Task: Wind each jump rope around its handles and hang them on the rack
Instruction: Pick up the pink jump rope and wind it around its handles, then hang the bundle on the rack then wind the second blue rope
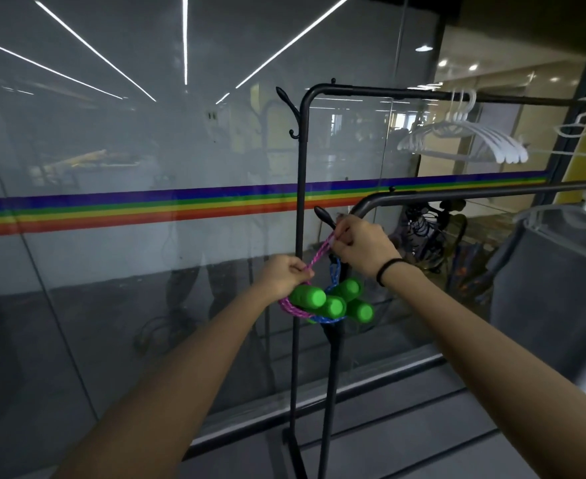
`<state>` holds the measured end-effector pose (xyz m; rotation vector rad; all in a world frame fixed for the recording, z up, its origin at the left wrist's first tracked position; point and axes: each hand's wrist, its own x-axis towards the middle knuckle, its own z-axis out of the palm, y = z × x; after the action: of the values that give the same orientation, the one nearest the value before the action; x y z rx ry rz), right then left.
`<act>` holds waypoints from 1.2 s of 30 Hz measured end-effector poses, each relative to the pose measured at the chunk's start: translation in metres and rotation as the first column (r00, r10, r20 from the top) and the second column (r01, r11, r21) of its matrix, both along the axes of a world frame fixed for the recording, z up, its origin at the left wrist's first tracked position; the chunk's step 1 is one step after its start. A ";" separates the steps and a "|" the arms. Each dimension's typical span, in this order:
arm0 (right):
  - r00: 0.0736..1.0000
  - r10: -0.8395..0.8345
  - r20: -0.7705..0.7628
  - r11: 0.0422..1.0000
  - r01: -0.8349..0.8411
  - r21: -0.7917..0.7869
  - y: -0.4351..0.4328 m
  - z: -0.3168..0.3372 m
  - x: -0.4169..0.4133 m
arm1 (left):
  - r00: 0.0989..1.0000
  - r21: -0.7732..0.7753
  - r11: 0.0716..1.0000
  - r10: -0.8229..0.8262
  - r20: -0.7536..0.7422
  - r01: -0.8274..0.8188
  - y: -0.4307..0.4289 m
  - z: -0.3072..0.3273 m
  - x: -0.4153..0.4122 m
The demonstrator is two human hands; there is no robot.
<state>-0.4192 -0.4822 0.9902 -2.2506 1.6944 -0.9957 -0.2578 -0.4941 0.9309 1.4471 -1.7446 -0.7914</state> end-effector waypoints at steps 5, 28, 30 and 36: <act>1.000 0.016 -0.010 0.999 -0.016 -0.029 0.010 0.001 -0.005 | 0.997 -0.097 0.993 0.070 -0.020 -0.072 0.006 -0.002 -0.001; 0.947 0.274 0.168 0.857 -0.320 0.405 0.215 -0.156 0.189 | 0.856 0.391 0.862 0.442 -0.268 -0.323 0.308 -0.143 0.197; 0.940 0.300 0.163 0.815 -0.341 0.469 0.244 -0.178 0.208 | 0.843 0.444 0.822 0.487 -0.227 -0.355 0.350 -0.161 0.214; 0.901 0.387 0.197 0.648 -0.418 0.637 0.301 -0.244 0.250 | 0.766 0.554 0.703 0.620 -0.170 -0.446 0.435 -0.212 0.246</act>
<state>-0.1691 -0.1807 0.7457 -1.9340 1.1595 -0.2487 -0.0115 -0.0588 0.7190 1.8865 -0.7824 -1.1122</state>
